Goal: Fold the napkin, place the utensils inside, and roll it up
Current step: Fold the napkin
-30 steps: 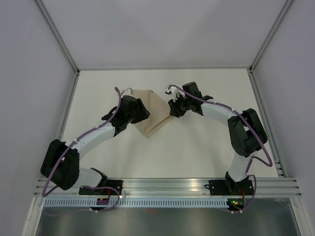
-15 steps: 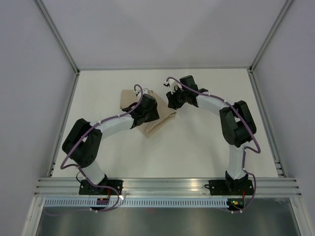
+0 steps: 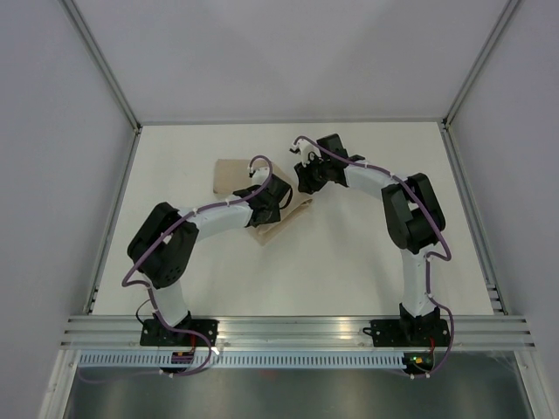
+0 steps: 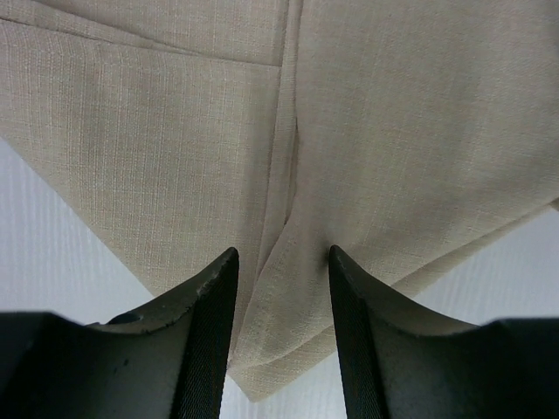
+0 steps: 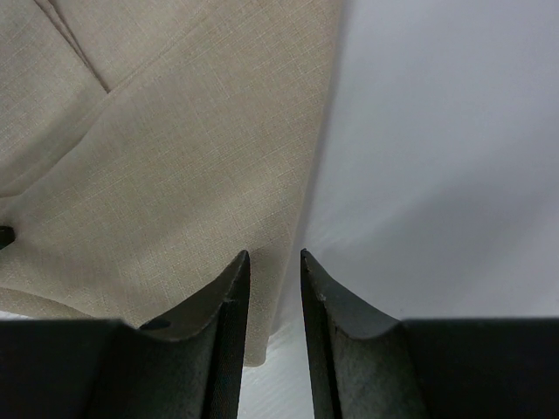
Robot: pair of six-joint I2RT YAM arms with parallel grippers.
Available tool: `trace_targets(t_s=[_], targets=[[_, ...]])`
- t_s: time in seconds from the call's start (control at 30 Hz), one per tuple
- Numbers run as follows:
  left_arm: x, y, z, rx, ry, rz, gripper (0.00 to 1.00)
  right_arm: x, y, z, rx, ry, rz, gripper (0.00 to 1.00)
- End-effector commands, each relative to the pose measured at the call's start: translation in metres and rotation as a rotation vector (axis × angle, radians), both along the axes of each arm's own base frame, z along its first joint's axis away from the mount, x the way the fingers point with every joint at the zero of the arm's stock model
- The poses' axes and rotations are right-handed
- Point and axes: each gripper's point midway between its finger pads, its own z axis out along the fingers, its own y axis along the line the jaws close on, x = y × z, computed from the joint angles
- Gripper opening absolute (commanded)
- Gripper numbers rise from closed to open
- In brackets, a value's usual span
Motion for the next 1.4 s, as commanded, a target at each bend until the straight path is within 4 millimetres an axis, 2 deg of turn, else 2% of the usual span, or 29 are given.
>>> trace_targets(t_s=[0.0,0.37,0.5,0.53,0.7,0.73,0.8,0.83,0.93,1.03,1.23,1.37], targets=[[0.004,0.009,0.002,0.116,-0.009,-0.002,0.51,0.008,0.003,0.008,0.020,-0.007,-0.007,0.36],[-0.006,0.018,0.001,0.185,0.010,0.016,0.52,0.006,0.000,0.000,0.023,0.020,-0.004,0.35],[-0.009,0.027,0.020,0.148,-0.038,0.064,0.57,0.003,0.000,-0.002,0.020,0.031,0.005,0.35],[-0.009,0.027,0.034,0.115,-0.067,0.081,0.60,0.003,-0.001,-0.003,0.021,0.033,0.005,0.35],[-0.013,0.050,0.050,0.037,-0.110,0.180,0.62,-0.001,-0.003,-0.006,0.017,0.044,0.009,0.34],[-0.016,0.062,0.049,0.016,-0.110,0.226,0.62,-0.003,-0.004,-0.005,0.019,0.045,0.012,0.34],[-0.016,0.072,0.046,-0.022,-0.108,0.278,0.61,-0.006,-0.004,-0.004,0.023,0.045,0.015,0.34],[-0.018,0.087,0.036,-0.033,-0.091,0.329,0.60,-0.008,-0.004,-0.005,0.024,0.052,0.015,0.34],[-0.017,0.098,0.026,-0.113,-0.073,0.391,0.55,-0.012,-0.005,-0.006,0.028,0.066,0.020,0.34],[-0.018,0.120,0.006,-0.145,-0.026,0.472,0.49,-0.018,-0.005,-0.010,0.028,0.083,0.023,0.34],[-0.010,0.134,-0.009,-0.157,-0.004,0.562,0.34,-0.029,-0.009,-0.013,0.027,0.102,0.022,0.33],[0.003,0.143,-0.018,-0.155,0.022,0.599,0.31,-0.037,-0.010,-0.010,0.032,0.112,0.030,0.33]])
